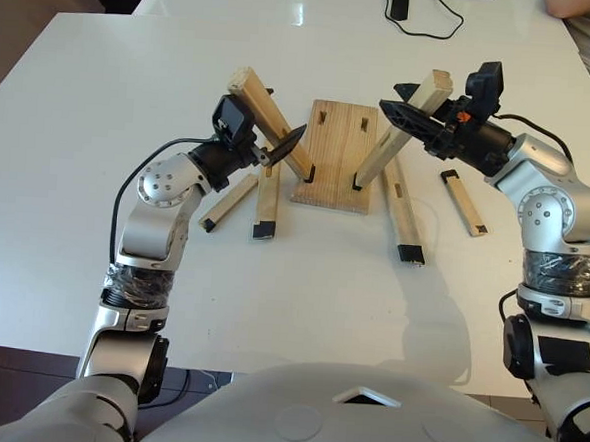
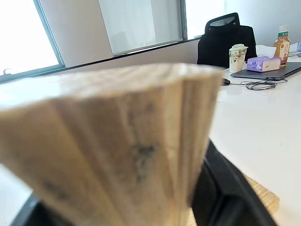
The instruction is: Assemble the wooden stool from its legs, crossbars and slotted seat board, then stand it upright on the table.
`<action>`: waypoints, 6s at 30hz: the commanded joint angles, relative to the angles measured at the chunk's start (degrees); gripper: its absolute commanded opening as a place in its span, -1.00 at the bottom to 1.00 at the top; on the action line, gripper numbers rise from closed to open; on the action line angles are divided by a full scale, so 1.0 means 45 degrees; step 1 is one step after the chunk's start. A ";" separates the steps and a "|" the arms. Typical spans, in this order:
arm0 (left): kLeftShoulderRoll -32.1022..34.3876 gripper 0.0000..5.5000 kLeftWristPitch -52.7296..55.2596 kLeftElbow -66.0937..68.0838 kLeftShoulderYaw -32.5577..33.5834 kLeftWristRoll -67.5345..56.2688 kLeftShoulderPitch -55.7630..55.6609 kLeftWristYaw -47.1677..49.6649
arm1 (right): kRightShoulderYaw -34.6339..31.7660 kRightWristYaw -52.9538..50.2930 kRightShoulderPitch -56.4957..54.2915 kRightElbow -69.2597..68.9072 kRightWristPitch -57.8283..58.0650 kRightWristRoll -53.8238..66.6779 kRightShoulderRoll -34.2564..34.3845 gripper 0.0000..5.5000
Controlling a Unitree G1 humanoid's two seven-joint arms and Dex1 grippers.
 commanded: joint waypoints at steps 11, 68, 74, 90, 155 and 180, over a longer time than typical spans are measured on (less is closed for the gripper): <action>-0.0343 -0.12 0.0871 -0.0204 0.0973 -0.0724 -0.0189 0.0531 | 0.0374 0.0020 0.1150 -0.0366 -0.0509 -0.0518 -0.0261 -0.17; -0.0211 -0.32 0.5850 -0.3002 -0.0561 0.1531 0.2468 0.5028 | -0.2818 0.0496 -0.1349 0.1357 0.0075 0.0745 -0.1758 -0.21; -0.0841 -0.37 0.8222 -0.4856 0.0183 0.0615 0.2562 0.5788 | -0.3362 0.2179 0.0849 -0.0653 0.3436 0.3537 -0.3238 -0.21; -0.1427 -0.50 0.7677 -0.3181 0.0580 0.0251 0.1625 0.5637 | -0.0573 0.3265 0.1676 0.3875 0.0583 0.0573 -0.2769 -0.07; -0.2783 -0.55 0.6209 -0.4933 0.1521 -0.0043 0.4458 0.7582 | -0.4300 -0.0746 0.7798 -0.0177 0.8208 0.5576 -0.1369 -0.26; -0.2265 -0.59 0.6248 -0.4015 0.1325 -0.0370 0.3450 0.6935 | -0.2875 -0.9492 0.8564 0.2097 0.3349 0.9850 0.1852 0.08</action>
